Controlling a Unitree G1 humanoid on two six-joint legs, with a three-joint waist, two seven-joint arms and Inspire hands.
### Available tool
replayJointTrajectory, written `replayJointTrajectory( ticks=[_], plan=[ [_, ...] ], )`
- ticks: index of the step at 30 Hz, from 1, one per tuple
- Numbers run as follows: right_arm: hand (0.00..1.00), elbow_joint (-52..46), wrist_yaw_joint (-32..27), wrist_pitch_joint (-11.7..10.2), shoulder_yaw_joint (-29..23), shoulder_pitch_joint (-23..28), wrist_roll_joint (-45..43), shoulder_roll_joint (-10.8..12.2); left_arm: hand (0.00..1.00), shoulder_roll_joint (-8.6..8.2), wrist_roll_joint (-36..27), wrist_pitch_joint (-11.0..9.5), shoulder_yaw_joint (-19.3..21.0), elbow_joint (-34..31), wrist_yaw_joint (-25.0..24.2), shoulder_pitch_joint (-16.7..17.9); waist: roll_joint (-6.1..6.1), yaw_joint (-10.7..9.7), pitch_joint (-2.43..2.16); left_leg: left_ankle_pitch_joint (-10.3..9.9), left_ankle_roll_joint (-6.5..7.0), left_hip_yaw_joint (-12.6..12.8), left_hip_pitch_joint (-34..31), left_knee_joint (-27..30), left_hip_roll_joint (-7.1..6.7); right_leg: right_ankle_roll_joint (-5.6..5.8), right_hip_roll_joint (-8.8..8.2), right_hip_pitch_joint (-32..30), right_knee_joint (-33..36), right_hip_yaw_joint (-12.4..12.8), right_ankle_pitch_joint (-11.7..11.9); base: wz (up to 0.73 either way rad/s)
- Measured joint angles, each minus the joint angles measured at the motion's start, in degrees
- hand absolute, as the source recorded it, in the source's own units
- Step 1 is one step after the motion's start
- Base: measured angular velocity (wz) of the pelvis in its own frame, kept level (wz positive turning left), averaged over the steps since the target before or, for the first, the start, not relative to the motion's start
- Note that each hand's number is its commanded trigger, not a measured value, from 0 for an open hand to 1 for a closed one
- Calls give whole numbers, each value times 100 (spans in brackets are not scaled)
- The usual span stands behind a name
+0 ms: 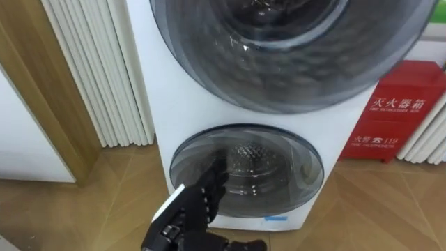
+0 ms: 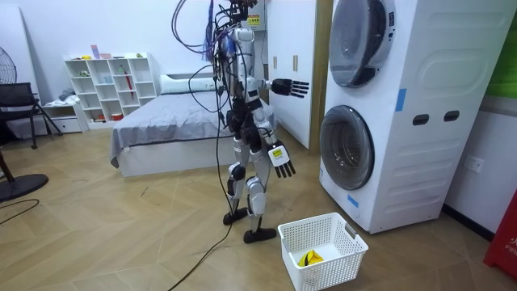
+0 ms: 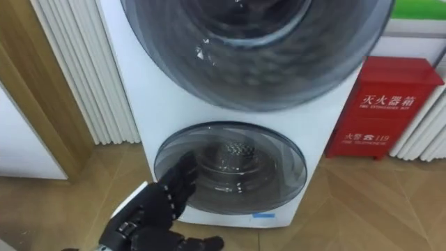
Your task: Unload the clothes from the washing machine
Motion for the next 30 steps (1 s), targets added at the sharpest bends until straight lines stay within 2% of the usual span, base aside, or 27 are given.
replayJointTrajectory(
  ticks=[4, 5, 8, 11, 13, 16, 17, 19, 20, 22, 24, 25, 26, 29, 30],
  plan=[
    [0, 17, 56, 2, 136, -26, -24, -2, 0, 1, -2, 0, -360, -5, -14, -396, 20, -109, 46, -2, 1, 0, -36, -4, 2, -1, -11, -7, 0, 2, -4, 0],
    [0, 17, 64, 3, 204, -82, -37, -1, 0, 1, 37, 0, -510, -3, -14, -625, 40, -190, 58, -4, 5, -8, -45, -3, 2, 0, -16, -14, 0, 1, -6, 0],
    [0, 10, 130, 0, 323, -188, -45, 17, 0, -56, 115, -8, -1016, -4, -33, -1183, 81, -416, 52, -5, 6, -10, -55, -11, -18, 1, -10, -22, -11, -3, -13, 0],
    [0, 7, 123, 0, 481, -251, -34, 28, 0, -196, 109, -8, -1409, 6, -257, -1503, 133, -498, 63, -11, -5, 24, -20, -21, -1, -2, 27, -48, -10, 58, -15, -13],
    [0, 6, 121, 2, 538, -269, -33, 33, 0, -265, 106, -17, -1498, 107, -363, -1584, 173, -552, 78, -14, -11, 24, -21, -22, 10, -2, 47, -48, -9, 101, -15, -15],
    [0, 13, 124, 3, 522, -266, -17, 31, 0, -225, 117, -60, -1499, 550, -395, -1582, 183, -585, 79, -29, -38, 23, 50, -32, 15, -51, 73, -49, 3, 153, -52, -15],
    [0, 45, 124, 4, 515, -278, -5, 25, 0, -198, 109, -111, -1459, 905, -383, -1559, 164, -582, 92, -35, -46, 24, 55, -44, 20, -60, 85, -43, 4, 159, -61, -13],
    [0, 68, 122, 12, 487, -253, 34, 14, 0, -170, 122, -171, -1345, 1531, -318, -1418, 130, -561, 102, -34, -57, 30, 74, -56, 24, -82, 104, -37, 19, 203, -83, -11],
    [0, 67, 125, 13, 369, -234, 39, 20, 0, -168, 132, -256, -1216, 2011, -224, -1245, 141, -554, 90, -34, -66, 38, 79, -55, 31, -90, 121, -37, 19, 238, -93, -20],
    [0, 68, 154, 13, 124, -160, 191, 23, 0, -201, 270, -417, -845, 2853, -57, -864, 138, -371, 85, -30, -83, 29, 166, -104, 42, -109, 177, -38, 32, 347, -101, -35],
    [0, 97, 162, 5, -82, 95, 555, 31, 0, -221, 476, -596, -44, 4359, 265, -412, 48, -148, 21, -62, -145, -17, 261, -93, 103, -171, 253, 34, 27, 373, -149, -15],
    [0, 96, 161, 6, -127, 182, 652, 34, 0, -205, 515, -605, 140, 4697, 380, -315, 33, -105, -3, -61, -157, -31, 288, -91, 115, -180, 266, 62, 25, 374, -168, 10],
    [0, 96, 151, 6, -175, 311, 797, 40, 0, -167, 550, -685, 538, 5345, 582, -159, -45, 27, -23, -56, -166, -63, 332, -89, 128, -198, 278, 83, 30, 368, -202, 4],
    [0, 129, 116, 5, -436, 462, 953, 59, 0, -59, 612, -809, 1323, 6443, 1031, 241, -117, 256, -52, -67, -184, -142, 343, -87, 137, -202, 274, 114, 9, 303, -225, 4],
    [0, 134, 141, 6, -509, 485, 966, 63, 0, -66, 678, -835, 1536, 6782, 1171, 321, -87, 332, -34, -75, -196, -162, 367, -92, 127, -187, 262, 109, 6, 279, -242, 12]
  ],
)
